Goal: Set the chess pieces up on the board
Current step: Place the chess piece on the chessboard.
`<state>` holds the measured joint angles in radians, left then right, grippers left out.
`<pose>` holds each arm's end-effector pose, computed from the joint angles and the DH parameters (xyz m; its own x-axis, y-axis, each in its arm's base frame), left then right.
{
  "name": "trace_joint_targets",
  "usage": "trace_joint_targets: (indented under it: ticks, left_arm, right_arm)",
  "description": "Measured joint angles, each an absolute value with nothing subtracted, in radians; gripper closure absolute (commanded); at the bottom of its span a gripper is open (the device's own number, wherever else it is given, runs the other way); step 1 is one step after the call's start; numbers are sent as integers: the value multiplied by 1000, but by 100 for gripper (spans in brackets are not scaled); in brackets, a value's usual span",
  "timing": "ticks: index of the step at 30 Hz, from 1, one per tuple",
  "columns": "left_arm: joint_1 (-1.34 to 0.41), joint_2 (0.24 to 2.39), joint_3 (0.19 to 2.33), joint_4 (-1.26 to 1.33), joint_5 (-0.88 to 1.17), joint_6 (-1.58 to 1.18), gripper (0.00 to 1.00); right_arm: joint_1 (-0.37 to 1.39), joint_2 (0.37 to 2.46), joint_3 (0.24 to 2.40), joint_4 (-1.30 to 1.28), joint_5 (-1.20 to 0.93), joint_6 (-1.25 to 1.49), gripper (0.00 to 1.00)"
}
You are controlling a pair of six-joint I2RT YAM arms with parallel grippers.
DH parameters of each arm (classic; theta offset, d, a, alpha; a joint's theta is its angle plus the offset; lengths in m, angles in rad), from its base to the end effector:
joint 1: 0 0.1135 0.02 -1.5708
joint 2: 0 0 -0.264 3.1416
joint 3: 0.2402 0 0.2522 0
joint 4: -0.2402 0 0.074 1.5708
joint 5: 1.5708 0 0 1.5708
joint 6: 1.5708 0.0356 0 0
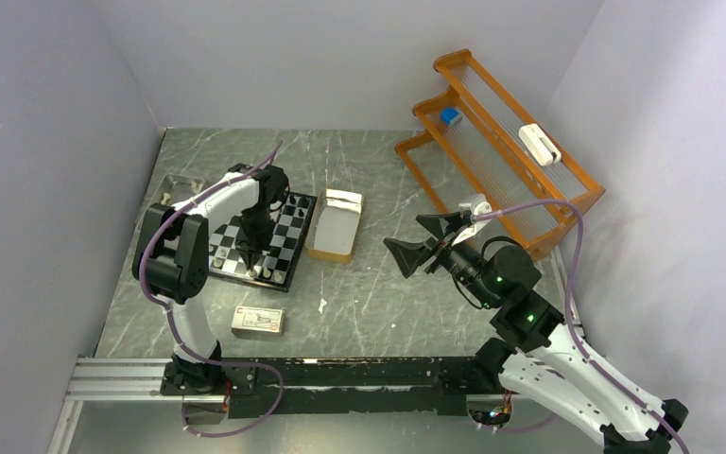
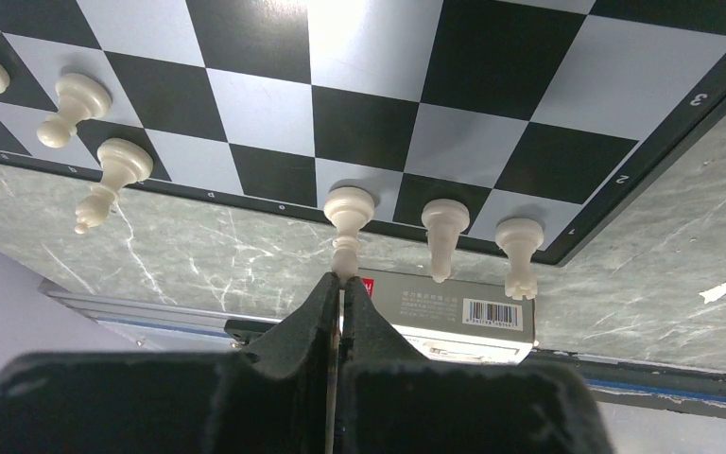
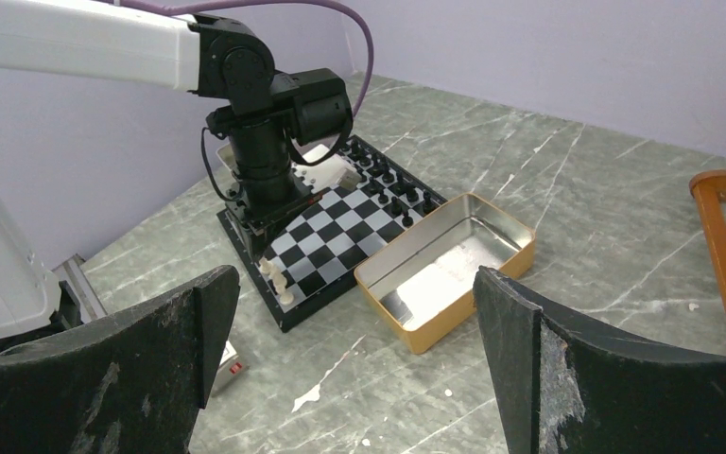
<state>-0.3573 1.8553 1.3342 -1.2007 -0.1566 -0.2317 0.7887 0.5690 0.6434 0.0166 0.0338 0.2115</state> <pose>0.3017 -0.1067 0.1891 -0.9858 0.1259 0.1110 0.1450 0.9721 0.1846 0.1041 0.1031 0.3437 -0.0813 0.2159 -0.9730 -0.6835 0.6985 0.2121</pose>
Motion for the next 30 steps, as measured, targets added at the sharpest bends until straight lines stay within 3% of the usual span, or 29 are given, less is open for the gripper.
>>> trace_joint_targets:
  ticks: [18,25,30]
  left_arm:
    - [-357,1855,1334,-1198,-154,-225,95]
    - [-357,1855,1334,-1193,-154,-224,83]
    - [-357,1855,1334,-1167,-152,-224,80]
  right_arm:
    - [789,570,643,17,33,212,0]
    - [789,577,643,17,33,212,0]
    - [789,578,633,18,33,212,0]
